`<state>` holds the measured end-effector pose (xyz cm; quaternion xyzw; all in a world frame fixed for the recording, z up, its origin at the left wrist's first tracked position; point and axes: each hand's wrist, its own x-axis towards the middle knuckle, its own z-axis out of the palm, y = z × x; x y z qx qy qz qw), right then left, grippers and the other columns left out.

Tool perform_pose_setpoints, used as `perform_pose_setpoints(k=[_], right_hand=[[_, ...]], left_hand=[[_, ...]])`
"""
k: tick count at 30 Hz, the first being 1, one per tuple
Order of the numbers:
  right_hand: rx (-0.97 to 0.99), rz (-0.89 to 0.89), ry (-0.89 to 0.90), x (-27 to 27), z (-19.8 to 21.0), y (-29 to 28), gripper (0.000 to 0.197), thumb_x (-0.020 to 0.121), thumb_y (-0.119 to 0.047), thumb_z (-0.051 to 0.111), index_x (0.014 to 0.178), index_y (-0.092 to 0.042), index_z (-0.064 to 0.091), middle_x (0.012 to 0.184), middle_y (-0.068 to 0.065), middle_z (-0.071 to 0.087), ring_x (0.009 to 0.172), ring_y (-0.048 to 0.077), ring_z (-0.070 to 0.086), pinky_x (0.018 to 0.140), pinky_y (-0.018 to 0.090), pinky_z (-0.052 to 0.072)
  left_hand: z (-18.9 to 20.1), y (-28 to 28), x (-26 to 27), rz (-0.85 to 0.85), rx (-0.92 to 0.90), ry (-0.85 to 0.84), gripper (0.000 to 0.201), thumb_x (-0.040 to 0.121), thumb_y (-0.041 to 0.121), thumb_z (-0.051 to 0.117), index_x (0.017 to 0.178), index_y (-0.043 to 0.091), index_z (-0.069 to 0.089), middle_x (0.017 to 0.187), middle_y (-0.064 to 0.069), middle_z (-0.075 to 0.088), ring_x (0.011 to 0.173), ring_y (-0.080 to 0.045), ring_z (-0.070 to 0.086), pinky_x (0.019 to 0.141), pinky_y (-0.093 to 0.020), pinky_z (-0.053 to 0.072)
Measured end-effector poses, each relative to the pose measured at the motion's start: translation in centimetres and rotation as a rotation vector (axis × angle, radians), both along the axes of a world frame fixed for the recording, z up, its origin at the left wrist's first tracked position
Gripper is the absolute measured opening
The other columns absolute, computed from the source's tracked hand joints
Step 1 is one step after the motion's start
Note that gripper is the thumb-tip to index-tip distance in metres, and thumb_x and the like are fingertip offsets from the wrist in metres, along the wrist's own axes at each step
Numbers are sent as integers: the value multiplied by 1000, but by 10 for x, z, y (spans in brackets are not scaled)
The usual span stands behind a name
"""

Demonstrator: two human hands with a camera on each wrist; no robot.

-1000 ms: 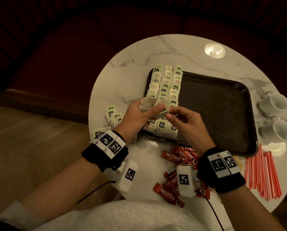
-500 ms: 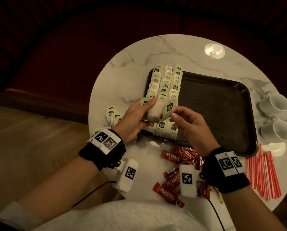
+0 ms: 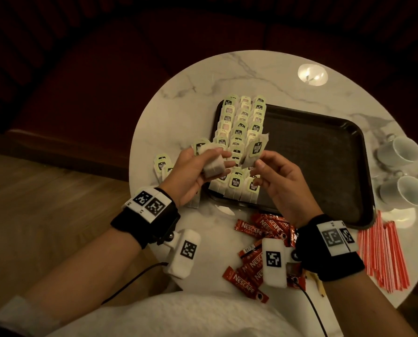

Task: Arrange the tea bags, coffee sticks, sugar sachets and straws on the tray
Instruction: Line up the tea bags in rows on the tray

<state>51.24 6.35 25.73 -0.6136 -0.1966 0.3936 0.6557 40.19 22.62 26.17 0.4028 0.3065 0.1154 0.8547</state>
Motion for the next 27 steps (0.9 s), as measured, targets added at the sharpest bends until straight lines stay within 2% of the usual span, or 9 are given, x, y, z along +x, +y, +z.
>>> perform_pose_setpoints(k=[2, 5, 8, 10, 14, 17, 20, 23, 27], right_hand=[[-25, -20, -8, 0, -1, 0, 21, 84, -31, 64, 103, -25, 72, 109, 0, 70, 97, 18, 58, 80, 32, 46], [-102, -43, -66, -1, -3, 1, 21, 89, -23, 62, 109, -16, 67, 107, -4, 72, 90, 10, 61, 75, 27, 49], [-158, -20, -141, -2, -6, 0, 15, 93, -18, 62, 107, -18, 68, 108, -5, 72, 88, 5, 63, 75, 22, 52], [-168, -12, -176, -3, -7, -1, 17, 93, -18, 62, 109, -16, 67, 108, -2, 72, 92, 8, 65, 78, 22, 53], [-155, -12, -209, -5, -5, -1, 21, 92, -18, 64, 111, -13, 68, 108, -1, 72, 100, 12, 67, 86, 25, 55], [-177, -40, -247, -5, -6, -4, 18, 91, -20, 65, 108, -17, 70, 106, -2, 72, 99, 9, 67, 85, 22, 54], [-250, -94, -280, -1, -12, -9, 15, 92, -20, 64, 106, -19, 70, 107, -5, 71, 101, 6, 66, 87, 24, 54], [-330, -152, -232, 4, -21, -17, 14, 93, -22, 64, 105, -22, 70, 104, -8, 73, 97, 3, 68, 83, 24, 54], [-502, -168, -224, 7, -38, -28, 9, 90, -24, 68, 99, -24, 68, 102, -5, 72, 94, 6, 67, 74, 20, 53]], left_hand=[[0, 1, 1, 20, -6, -18, 6, 96, 3, 51, 101, 5, 51, 90, -12, 74, 84, -24, 72, 76, -38, 60], [1, 1, 4, 42, -5, -5, 10, 95, 2, 53, 99, 11, 52, 81, -6, 67, 72, -16, 67, 66, -34, 61], [2, -2, 5, -15, 113, -7, 14, 91, 14, 63, 104, 15, 56, 78, 2, 61, 64, -10, 55, 55, -24, 53], [2, -3, 4, -79, 235, 1, 19, 87, 13, 67, 105, 13, 59, 78, 8, 65, 64, -7, 57, 53, -23, 50], [1, -4, 2, -125, 395, 6, 12, 84, 5, 71, 95, 5, 66, 87, -4, 70, 70, -8, 61, 51, -22, 49], [2, -5, 0, -191, 414, -4, 7, 84, 5, 70, 88, 9, 68, 83, -2, 69, 67, -8, 59, 51, -23, 50], [1, -7, 0, -227, 374, 12, 7, 86, 13, 69, 94, 12, 69, 84, -7, 65, 66, -11, 55, 52, -24, 49], [-2, -6, 2, -152, 197, 93, 21, 92, 21, 64, 109, 8, 63, 81, -2, 59, 65, -11, 55, 51, -24, 49], [-6, -1, 1, -119, 70, 184, 16, 95, 21, 57, 104, 9, 60, 77, -5, 55, 60, -13, 57, 49, -25, 50]])
